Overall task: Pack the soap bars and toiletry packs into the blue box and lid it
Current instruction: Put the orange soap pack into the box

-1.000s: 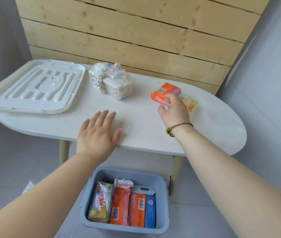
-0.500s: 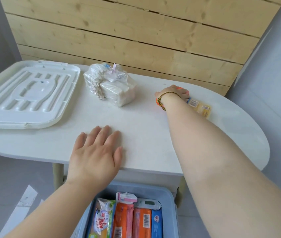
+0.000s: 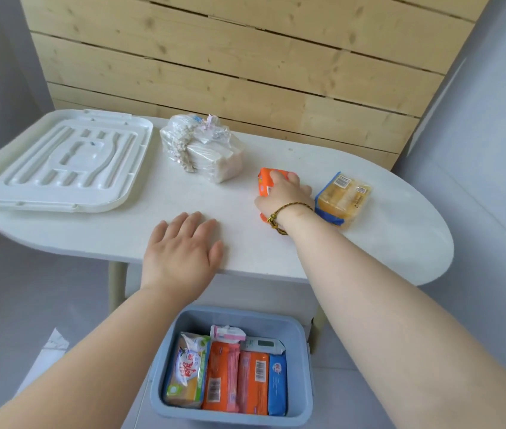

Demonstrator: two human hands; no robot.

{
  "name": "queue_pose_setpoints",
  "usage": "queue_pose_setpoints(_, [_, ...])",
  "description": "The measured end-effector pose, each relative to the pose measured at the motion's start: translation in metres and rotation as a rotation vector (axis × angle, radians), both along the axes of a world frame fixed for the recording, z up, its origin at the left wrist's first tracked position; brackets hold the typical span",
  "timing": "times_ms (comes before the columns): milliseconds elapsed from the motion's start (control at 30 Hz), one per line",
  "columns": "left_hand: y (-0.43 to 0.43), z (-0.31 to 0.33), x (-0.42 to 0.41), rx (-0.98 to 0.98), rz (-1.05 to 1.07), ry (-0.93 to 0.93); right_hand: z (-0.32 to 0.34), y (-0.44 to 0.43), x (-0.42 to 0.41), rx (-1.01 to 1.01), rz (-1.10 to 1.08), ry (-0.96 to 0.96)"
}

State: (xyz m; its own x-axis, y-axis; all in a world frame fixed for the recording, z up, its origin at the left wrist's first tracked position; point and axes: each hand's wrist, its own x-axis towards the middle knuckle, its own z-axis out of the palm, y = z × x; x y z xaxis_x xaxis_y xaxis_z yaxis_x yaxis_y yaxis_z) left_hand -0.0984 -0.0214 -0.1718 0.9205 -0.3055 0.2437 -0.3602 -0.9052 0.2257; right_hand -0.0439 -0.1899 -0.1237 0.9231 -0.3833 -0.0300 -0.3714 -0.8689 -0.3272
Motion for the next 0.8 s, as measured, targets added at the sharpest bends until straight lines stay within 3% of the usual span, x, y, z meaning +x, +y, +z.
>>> queue_pose_setpoints(100, [0.007, -0.002, -0.011, -0.091, -0.029, 0.033, -0.002, 0.010, -0.042, 0.131, 0.065, -0.066])
queue_pose_setpoints(367, [0.042, -0.041, -0.087, -0.307, -0.061, -0.034, -0.011, 0.030, -0.164, 0.246, 0.291, -0.190])
queue_pose_setpoints(467, [0.044, -0.063, -0.093, -0.352, 0.015, 0.169, -0.027, 0.047, -0.193, 0.176, 0.399, -0.229])
queue_pose_setpoints(600, [0.052, -0.094, -0.088, -0.352, 0.140, 0.404, -0.065, 0.063, -0.211, 0.224, 0.344, -0.270])
queue_pose_setpoints(800, [0.056, -0.130, -0.082, -0.297, 0.231, 0.633, -0.138, 0.059, -0.195, 0.226, 0.216, 0.186])
